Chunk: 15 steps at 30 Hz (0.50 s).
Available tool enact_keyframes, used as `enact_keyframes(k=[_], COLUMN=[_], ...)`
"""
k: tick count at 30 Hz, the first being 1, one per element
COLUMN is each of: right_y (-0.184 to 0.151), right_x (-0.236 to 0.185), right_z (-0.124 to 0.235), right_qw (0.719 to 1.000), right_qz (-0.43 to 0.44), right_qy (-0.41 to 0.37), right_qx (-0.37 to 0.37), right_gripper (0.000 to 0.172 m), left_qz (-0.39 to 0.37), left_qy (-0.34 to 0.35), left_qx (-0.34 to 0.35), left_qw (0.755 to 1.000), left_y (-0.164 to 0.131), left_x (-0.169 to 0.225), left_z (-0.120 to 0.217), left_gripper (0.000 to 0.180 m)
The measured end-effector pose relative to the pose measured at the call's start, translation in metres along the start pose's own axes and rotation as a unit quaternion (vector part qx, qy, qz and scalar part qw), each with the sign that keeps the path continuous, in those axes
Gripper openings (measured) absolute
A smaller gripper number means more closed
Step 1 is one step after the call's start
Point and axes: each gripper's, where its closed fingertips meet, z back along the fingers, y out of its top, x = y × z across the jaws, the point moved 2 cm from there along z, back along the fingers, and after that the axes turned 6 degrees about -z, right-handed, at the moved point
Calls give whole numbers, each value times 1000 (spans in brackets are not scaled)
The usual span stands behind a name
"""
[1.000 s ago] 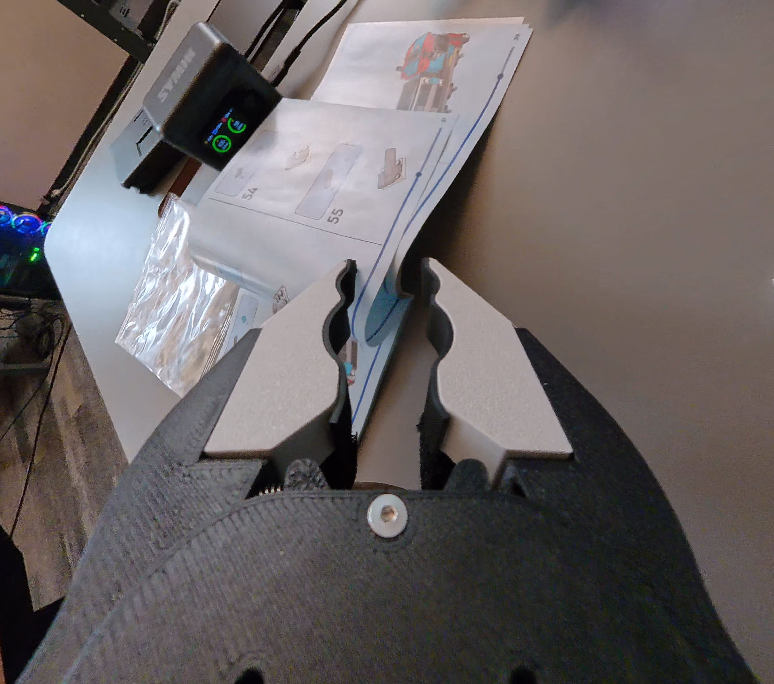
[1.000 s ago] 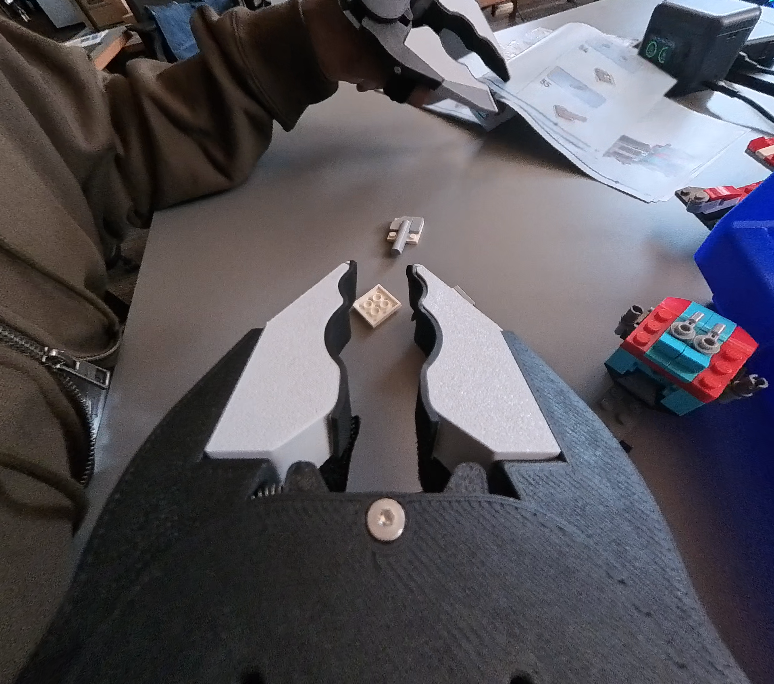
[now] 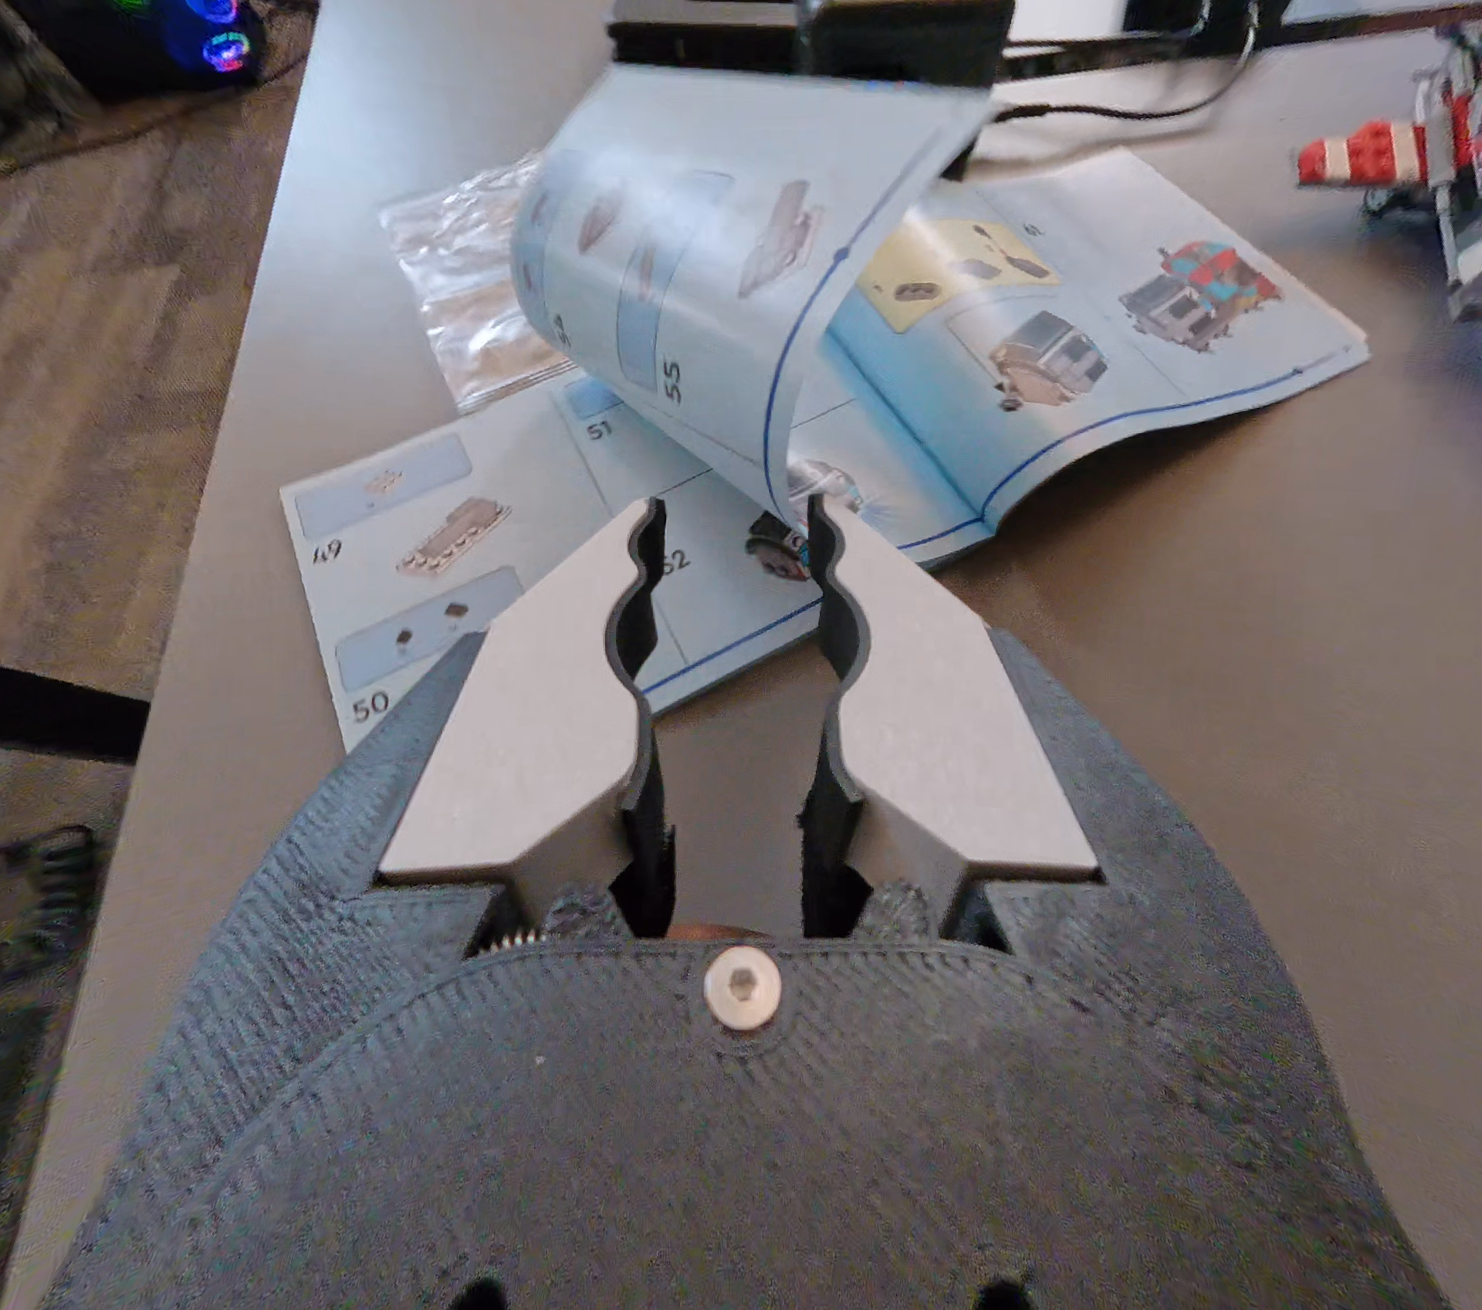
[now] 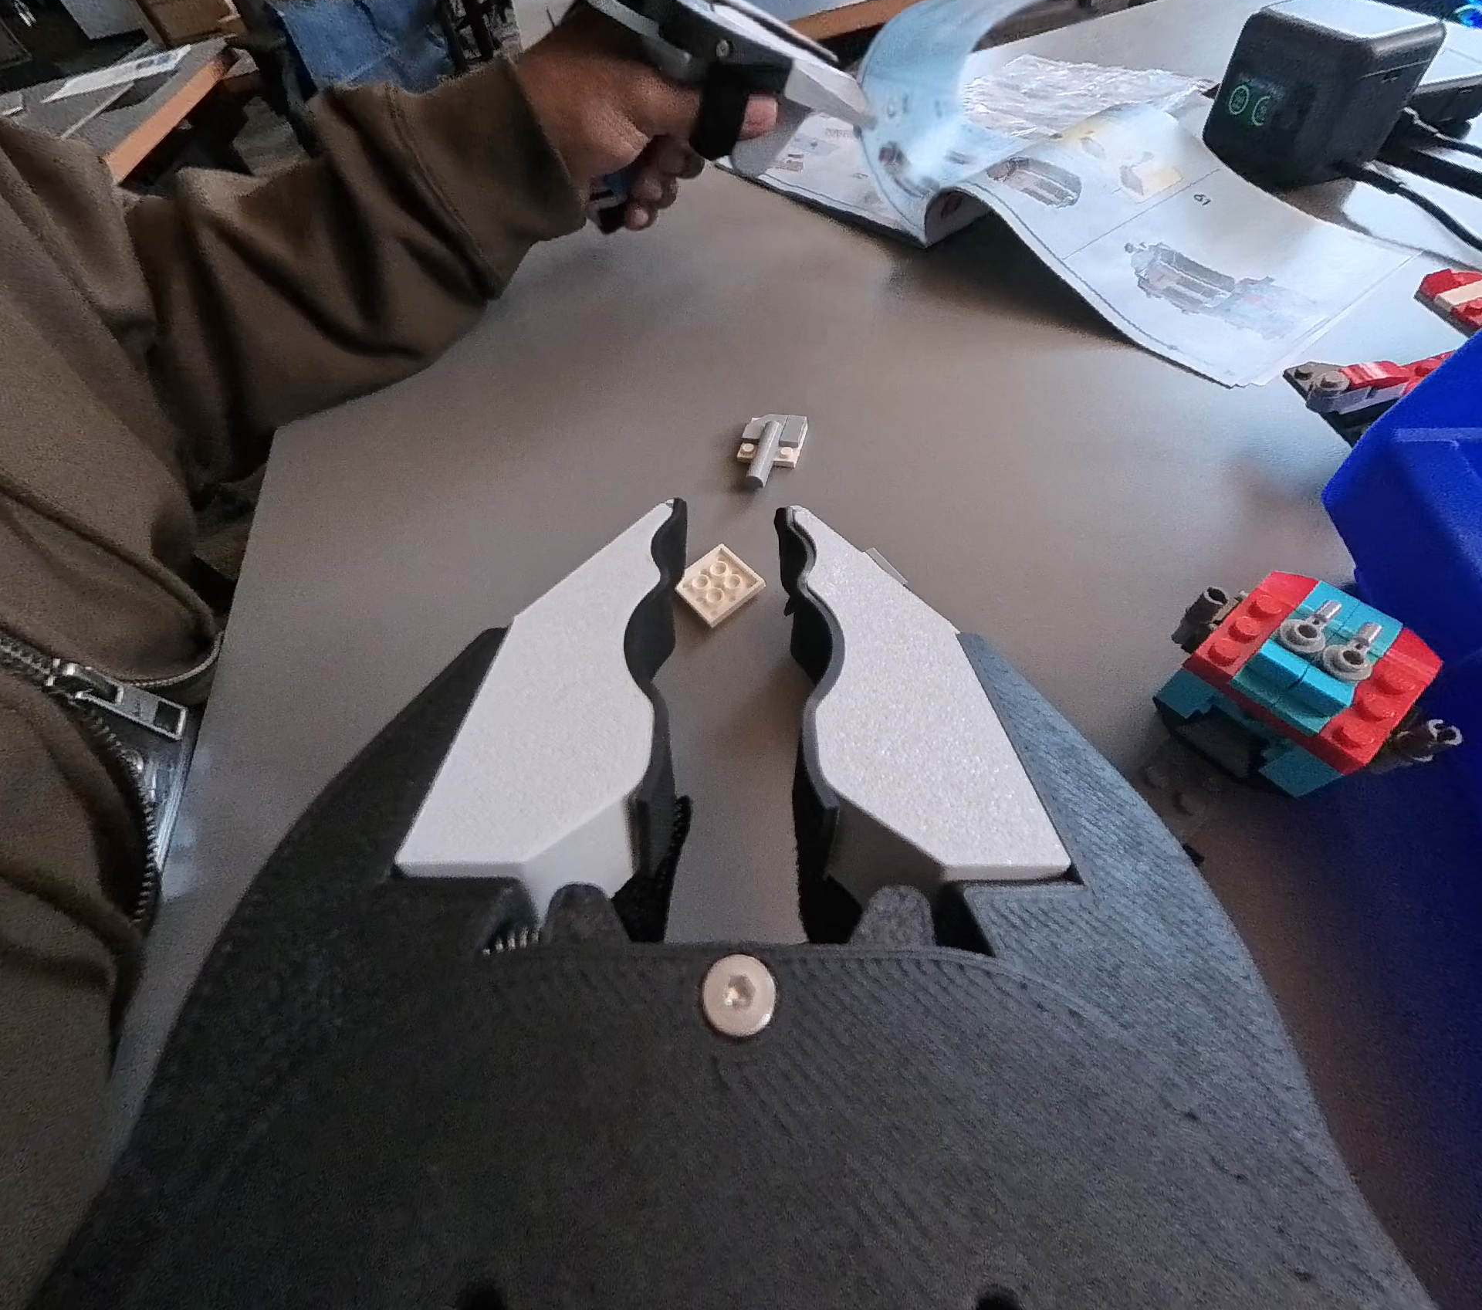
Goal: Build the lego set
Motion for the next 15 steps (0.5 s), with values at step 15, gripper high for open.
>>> enact_keyframes(k=[15], right_y=[0], right_x=[-1], right_z=[0], right_qw=[1000], right_qz=[4], right_qy=[0], right_qx=[-2], right_gripper=[23], left_qz=[82], left_qy=[9], left_qx=[29], left_qw=[996], left_y=[-8], left_x=[-35], left_z=[10], left_gripper=[31])
